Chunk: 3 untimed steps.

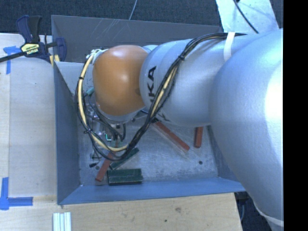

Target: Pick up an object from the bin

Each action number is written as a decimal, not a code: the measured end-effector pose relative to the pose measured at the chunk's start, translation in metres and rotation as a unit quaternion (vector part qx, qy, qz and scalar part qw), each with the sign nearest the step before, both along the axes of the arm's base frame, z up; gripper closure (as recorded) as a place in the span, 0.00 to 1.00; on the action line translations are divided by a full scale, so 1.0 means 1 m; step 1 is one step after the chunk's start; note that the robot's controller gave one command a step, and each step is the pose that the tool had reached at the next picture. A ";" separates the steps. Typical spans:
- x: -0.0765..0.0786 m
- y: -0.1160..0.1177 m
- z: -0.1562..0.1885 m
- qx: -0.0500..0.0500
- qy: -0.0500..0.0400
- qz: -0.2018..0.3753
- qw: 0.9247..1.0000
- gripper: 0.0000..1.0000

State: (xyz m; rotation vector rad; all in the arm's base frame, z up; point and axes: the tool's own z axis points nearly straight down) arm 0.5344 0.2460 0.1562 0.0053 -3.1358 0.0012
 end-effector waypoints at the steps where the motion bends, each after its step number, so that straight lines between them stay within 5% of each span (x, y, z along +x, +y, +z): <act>1: 0.002 -0.001 0.005 0.001 -0.004 -0.002 1.000 0.00; 2: 0.003 -0.036 -0.043 0.002 -0.008 0.117 0.993 0.00; 3: 0.007 -0.064 -0.053 0.001 -0.001 0.198 0.980 0.00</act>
Offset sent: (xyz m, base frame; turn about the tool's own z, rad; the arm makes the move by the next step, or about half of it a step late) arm 0.0016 -0.0691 -0.0862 -0.4069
